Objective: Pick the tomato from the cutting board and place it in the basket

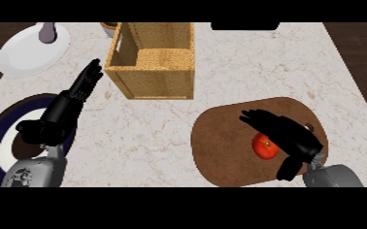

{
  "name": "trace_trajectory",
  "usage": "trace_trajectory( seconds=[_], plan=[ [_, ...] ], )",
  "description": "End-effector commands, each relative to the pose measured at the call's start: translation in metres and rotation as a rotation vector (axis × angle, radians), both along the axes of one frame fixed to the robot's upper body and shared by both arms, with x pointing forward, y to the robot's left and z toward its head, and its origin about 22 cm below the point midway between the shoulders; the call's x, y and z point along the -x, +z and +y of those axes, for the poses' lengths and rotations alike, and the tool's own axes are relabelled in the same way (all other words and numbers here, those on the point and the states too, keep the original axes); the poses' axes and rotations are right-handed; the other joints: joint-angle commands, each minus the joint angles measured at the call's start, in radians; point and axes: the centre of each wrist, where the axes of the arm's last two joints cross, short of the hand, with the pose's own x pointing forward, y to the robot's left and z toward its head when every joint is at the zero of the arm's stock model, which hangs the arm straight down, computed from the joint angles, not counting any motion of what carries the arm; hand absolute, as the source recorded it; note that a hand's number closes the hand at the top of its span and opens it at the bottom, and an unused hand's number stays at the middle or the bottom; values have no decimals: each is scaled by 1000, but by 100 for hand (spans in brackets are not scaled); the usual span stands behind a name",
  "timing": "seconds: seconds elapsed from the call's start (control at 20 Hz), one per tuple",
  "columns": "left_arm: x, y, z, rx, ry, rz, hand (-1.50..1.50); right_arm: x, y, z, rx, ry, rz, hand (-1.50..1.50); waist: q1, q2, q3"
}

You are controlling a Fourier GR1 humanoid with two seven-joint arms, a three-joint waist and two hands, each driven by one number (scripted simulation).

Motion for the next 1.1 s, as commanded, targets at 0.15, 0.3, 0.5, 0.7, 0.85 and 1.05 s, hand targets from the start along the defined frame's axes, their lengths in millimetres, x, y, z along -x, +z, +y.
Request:
trace_trajectory(
  seconds=[0.15,0.3,0.5,0.7,0.85,1.05],
  plan=[
    [-2,-4,-7,-7,4,10,0,10,-23,7,95,82,28,150,0,0,0],
    [-9,-3,12,8,-4,-5,0,-3,-17,12,63,90,37,150,0,0,0],
    [-5,-8,9,-5,3,14,0,-2,-33,6,111,149,-32,150,2,1,0],
    [-14,9,-5,-10,-8,-1,0,-2,-15,5,107,190,-125,150,-2,0,0],
    [-3,2,2,12,4,18,0,35,-16,117,56,78,-182,150,-2,-5,-1],
    [-12,10,-7,-1,-38,7,0,44,-12,160,62,-21,-168,150,30,-4,0]
  ],
)
